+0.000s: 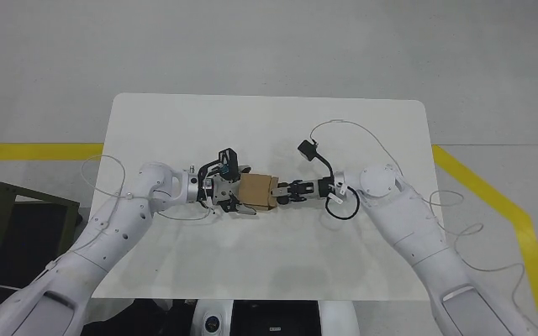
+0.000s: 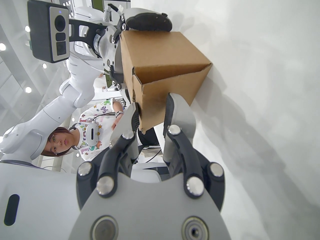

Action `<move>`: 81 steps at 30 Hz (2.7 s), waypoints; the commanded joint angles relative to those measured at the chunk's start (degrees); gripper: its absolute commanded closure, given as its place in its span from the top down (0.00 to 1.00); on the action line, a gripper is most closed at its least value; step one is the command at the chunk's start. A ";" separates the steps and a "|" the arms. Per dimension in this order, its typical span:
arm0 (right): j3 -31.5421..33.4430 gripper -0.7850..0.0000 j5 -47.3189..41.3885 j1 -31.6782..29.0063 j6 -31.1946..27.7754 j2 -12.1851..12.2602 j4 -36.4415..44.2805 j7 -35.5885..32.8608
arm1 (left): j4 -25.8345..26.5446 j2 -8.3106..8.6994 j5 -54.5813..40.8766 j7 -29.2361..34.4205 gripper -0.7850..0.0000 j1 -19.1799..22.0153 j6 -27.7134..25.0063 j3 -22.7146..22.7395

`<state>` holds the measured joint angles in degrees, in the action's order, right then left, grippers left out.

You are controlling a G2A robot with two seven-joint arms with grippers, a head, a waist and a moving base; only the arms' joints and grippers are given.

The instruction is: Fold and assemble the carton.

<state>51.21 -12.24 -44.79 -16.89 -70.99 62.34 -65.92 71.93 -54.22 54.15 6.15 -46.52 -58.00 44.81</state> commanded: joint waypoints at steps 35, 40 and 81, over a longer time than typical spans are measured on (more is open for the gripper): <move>0.82 0.32 0.12 0.55 -1.15 0.07 0.88 -0.86 | 0.54 0.41 -1.38 0.95 1.00 -0.03 0.00 -0.84; 2.64 0.14 1.62 -0.90 -0.44 0.96 2.84 -0.71 | 0.64 0.43 -1.59 1.12 1.00 0.09 0.00 -1.09; 5.73 0.20 1.82 -4.17 -7.48 1.97 4.71 4.10 | 3.71 3.50 -11.32 3.23 1.00 -2.86 0.00 7.08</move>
<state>56.46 -10.53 -48.63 -23.12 -69.15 66.79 -62.34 75.42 -51.00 43.70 9.07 -49.07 -58.00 50.96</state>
